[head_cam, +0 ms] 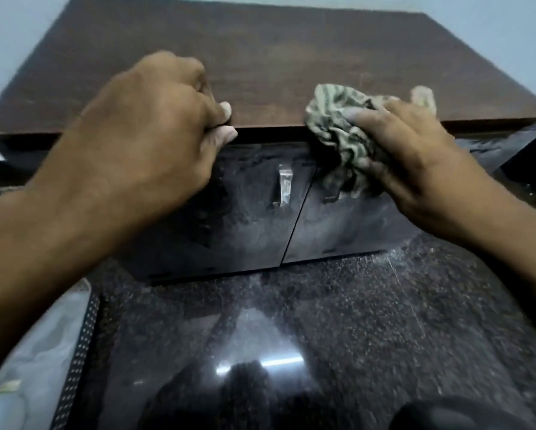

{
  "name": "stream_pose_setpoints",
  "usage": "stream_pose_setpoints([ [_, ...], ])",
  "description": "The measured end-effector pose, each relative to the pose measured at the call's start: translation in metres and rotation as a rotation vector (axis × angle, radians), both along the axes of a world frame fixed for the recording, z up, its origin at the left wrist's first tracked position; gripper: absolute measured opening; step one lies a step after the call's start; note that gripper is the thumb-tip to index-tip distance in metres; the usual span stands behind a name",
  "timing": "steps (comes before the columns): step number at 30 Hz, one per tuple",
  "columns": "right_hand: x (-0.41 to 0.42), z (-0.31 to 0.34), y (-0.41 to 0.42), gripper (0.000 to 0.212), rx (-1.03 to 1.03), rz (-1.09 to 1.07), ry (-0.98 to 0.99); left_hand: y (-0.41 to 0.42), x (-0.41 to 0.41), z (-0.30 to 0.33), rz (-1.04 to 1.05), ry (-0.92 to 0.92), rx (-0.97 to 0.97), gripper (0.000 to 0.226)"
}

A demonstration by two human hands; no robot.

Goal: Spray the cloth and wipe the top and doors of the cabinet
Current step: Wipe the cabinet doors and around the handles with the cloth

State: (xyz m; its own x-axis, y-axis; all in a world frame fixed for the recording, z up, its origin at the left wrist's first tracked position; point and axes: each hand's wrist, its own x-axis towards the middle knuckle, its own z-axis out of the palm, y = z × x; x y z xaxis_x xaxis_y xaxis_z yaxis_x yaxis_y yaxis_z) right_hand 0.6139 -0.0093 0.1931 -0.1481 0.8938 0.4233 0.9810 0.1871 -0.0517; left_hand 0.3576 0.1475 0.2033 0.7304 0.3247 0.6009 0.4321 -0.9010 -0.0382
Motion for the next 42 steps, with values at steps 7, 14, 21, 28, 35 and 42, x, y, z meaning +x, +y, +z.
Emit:
stream_pose_setpoints([
  [7,-0.064,0.002,0.048,0.046,-0.024,0.088,0.064,-0.030,0.000,0.012,0.101,0.058,-0.161,0.027],
  [14,-0.028,-0.028,-0.022,0.047,0.306,0.027,0.387,-0.093,0.002,0.000,0.207,-0.116,-0.674,0.018],
  [21,-0.049,-0.064,-0.041,0.046,0.252,0.078,0.557,-0.092,0.034,-0.035,0.264,-0.231,-1.252,0.017],
  [28,-0.057,-0.066,-0.017,0.026,0.033,-0.071,0.735,-0.088,0.051,-0.048,0.248,-0.241,-1.507,0.026],
  [35,-0.062,-0.065,-0.005,0.027,-0.331,-0.166,1.309,-0.074,0.051,-0.061,0.303,-0.213,-1.373,0.015],
  [42,-0.071,-0.073,-0.007,0.031,0.362,-0.272,0.903,-0.070,0.049,-0.059,0.398,-0.434,-1.099,0.006],
])
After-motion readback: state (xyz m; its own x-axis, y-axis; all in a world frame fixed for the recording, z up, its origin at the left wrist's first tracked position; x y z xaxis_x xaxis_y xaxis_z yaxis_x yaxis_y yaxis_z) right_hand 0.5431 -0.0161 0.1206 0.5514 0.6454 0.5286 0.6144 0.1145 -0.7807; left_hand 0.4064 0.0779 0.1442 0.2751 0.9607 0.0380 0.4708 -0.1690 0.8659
